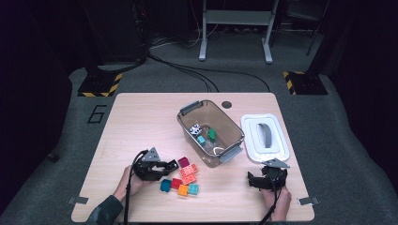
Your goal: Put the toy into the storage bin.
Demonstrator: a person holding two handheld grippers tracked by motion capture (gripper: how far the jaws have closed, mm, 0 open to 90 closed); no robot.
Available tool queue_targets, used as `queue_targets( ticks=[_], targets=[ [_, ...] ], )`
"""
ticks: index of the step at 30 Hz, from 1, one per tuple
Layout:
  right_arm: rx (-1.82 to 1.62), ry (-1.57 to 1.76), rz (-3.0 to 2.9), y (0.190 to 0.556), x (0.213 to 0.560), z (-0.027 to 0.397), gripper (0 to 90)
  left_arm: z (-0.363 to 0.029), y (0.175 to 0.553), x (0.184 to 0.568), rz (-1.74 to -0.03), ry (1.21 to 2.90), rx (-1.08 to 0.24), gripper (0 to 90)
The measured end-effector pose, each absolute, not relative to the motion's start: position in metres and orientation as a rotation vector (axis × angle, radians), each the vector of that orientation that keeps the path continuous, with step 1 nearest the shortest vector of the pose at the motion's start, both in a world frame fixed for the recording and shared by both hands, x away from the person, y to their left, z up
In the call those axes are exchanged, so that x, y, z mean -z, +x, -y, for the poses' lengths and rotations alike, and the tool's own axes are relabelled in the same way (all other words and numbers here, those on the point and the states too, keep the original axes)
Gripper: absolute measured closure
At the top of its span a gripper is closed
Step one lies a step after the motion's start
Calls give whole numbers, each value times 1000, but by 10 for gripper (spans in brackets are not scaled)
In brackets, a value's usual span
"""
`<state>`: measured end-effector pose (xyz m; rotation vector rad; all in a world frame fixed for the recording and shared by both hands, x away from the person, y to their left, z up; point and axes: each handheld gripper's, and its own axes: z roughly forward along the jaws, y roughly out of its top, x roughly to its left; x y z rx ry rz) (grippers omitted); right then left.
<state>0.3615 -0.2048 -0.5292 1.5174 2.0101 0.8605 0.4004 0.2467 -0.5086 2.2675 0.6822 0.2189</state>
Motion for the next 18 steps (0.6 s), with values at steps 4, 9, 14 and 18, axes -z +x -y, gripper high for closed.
queue_targets(
  ticks=[4,9,14,18],
  targets=[
    [-861,1518,-2010,362,529,205,28,-251,399,504,-686,2277,-227,591],
    [-860,1517,-2010,362,529,205,27,-262,401,495,-725,2248,-213,592],
    [-860,1518,-2010,362,529,205,27,-270,404,483,-737,2236,-212,592],
    [-860,1518,-2009,362,529,205,27,-273,405,473,-751,2228,-218,592]
  ],
)
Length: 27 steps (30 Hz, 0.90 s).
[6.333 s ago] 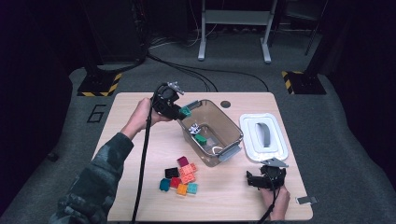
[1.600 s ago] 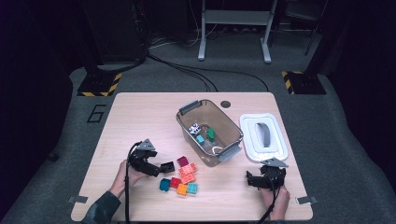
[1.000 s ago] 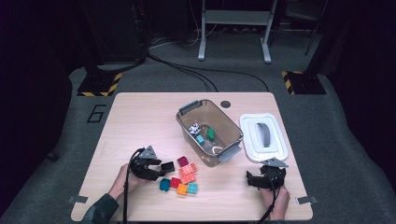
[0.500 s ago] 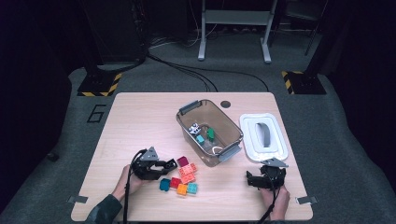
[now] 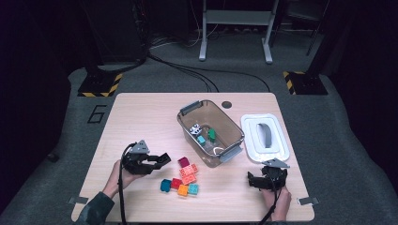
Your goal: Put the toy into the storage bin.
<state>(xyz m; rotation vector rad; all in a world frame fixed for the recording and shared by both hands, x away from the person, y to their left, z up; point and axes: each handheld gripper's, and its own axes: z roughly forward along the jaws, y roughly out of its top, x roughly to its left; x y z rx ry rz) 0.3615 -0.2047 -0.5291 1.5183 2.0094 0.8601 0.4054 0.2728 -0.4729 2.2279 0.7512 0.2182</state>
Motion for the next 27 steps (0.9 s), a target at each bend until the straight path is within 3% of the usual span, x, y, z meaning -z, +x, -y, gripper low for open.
queue_targets(
  ticks=[27],
  targets=[
    [-860,1518,-2010,362,529,205,27,-270,439,401,-754,2326,-195,592]
  ],
)
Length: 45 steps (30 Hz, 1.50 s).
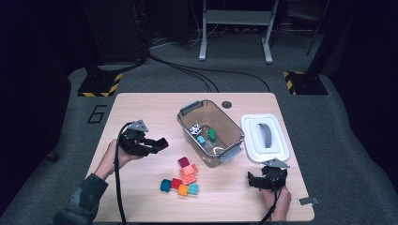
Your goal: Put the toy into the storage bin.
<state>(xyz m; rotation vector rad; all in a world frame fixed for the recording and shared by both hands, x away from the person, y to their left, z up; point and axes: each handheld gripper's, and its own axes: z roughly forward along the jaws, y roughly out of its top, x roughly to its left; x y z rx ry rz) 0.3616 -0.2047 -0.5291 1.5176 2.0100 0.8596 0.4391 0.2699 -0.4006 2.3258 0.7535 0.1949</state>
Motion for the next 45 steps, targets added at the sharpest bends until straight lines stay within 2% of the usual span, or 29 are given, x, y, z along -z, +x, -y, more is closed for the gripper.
queue_targets(
  ticks=[16,29,45],
  targets=[
    [-861,1516,-2011,362,529,205,27,-255,466,353,-734,2361,-237,592],
    [-861,1515,-2011,362,529,205,27,-237,484,330,-736,2396,-253,592],
    [-860,1517,-2011,362,529,205,27,-200,509,315,-722,2510,-207,591]
  ],
)
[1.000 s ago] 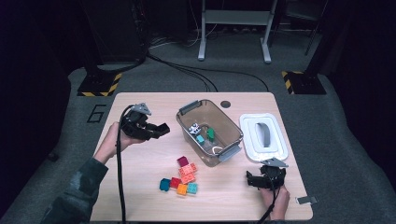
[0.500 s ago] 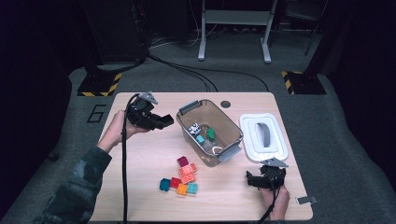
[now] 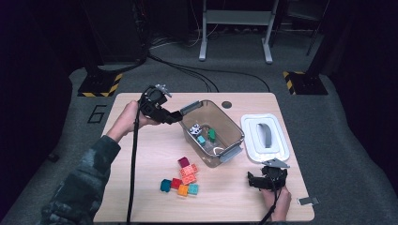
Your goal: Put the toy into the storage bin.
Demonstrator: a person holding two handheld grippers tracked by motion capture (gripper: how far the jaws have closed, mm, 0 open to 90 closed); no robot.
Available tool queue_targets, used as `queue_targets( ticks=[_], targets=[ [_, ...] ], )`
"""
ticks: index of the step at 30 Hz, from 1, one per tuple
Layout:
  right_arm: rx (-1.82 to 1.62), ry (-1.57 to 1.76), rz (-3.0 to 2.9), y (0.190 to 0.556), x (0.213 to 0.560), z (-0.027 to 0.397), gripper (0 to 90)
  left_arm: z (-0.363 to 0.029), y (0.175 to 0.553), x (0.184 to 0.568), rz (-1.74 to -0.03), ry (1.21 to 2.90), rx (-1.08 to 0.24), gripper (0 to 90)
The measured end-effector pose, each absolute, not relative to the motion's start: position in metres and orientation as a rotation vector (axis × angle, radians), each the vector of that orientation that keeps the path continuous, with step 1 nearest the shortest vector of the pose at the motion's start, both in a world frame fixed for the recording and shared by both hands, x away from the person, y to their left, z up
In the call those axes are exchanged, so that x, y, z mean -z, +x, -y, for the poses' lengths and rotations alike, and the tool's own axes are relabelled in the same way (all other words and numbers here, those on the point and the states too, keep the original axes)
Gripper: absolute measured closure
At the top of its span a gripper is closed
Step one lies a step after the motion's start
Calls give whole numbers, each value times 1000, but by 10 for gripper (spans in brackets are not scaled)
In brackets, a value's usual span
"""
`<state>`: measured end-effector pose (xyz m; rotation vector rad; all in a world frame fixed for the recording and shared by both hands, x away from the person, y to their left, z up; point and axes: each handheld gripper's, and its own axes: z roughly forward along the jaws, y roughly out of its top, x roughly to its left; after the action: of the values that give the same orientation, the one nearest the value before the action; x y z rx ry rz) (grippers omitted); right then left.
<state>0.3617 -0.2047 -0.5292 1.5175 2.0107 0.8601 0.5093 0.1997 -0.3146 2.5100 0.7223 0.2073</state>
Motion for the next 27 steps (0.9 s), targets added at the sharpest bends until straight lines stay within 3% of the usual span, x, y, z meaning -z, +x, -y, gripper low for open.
queue_targets(
  ticks=[27],
  targets=[
    [-862,1514,-2013,362,529,205,27,-129,539,338,-738,2724,-89,591]
  ],
)
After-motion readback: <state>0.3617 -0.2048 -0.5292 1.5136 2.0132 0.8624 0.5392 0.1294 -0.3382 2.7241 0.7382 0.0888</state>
